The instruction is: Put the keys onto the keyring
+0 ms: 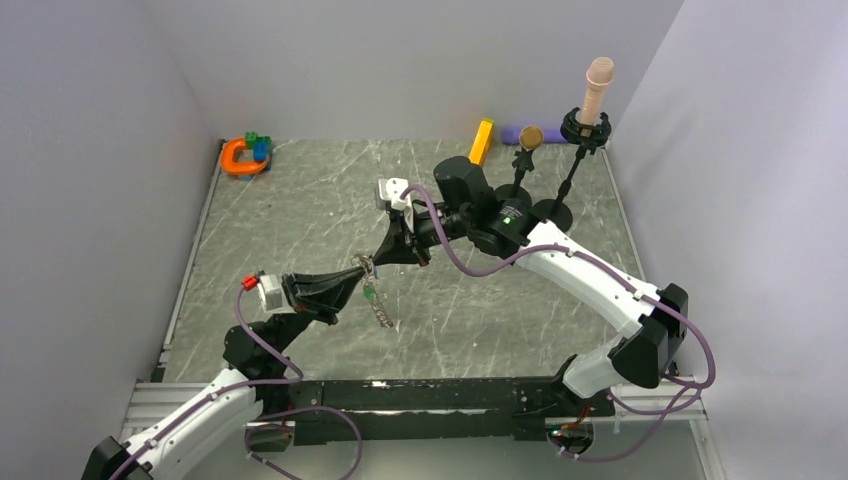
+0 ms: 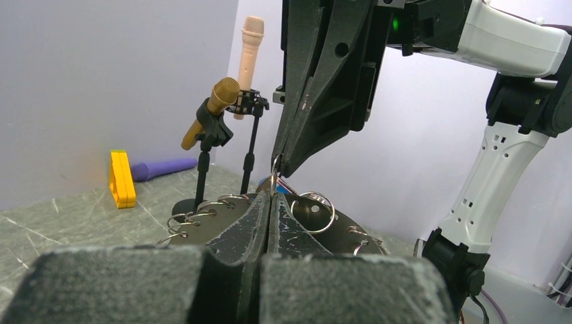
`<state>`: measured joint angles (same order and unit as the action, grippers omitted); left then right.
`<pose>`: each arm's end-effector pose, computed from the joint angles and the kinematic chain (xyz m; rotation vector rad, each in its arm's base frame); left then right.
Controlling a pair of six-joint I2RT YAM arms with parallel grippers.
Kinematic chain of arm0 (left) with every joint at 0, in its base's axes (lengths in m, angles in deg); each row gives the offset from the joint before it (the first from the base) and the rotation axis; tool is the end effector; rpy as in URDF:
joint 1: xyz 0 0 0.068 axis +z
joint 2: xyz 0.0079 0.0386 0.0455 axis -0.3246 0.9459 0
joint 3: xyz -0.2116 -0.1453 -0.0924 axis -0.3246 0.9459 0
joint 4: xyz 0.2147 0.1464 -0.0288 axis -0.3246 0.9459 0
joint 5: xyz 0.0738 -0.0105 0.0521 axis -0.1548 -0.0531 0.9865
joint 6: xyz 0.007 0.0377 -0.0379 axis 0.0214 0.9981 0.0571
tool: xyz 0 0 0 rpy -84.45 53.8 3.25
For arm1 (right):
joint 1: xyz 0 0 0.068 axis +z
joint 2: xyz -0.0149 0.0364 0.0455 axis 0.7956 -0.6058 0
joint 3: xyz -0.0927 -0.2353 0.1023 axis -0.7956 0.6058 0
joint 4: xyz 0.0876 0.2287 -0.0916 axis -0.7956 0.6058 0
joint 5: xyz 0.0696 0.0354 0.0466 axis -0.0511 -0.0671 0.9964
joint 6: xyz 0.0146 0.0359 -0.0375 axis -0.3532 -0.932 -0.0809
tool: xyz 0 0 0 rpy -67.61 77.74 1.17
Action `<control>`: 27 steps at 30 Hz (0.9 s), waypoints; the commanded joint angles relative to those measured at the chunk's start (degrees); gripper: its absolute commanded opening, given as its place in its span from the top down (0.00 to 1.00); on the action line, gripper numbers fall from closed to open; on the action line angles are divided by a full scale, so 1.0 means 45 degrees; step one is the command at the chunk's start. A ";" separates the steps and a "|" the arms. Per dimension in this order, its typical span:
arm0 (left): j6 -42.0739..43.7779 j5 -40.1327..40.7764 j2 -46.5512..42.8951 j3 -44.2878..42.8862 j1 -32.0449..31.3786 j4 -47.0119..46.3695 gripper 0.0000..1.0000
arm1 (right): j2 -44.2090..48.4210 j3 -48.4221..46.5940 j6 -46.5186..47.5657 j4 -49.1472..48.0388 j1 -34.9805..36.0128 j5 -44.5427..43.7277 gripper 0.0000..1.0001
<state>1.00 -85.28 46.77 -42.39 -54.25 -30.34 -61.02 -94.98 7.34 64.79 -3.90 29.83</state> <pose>0.0918 -0.0767 0.2453 0.3464 0.9787 -1.1127 0.1954 0.2625 0.3881 -1.5334 1.3791 1.1579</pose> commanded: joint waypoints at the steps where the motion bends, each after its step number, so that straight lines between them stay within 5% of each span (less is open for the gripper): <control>1: -0.0252 0.0080 0.0187 -0.0078 0.0034 -0.1435 1.00 | 0.0011 0.0129 -0.0179 -0.0508 0.0040 0.0710 1.00; 27: -0.0380 -0.0455 0.0637 -0.0097 0.0038 -0.1982 1.00 | 0.0049 0.0041 -0.0415 -0.0700 -0.0118 0.0368 1.00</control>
<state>0.34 -86.53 49.38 -42.37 -54.25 -34.30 -61.02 -94.12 6.88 64.18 -4.14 31.38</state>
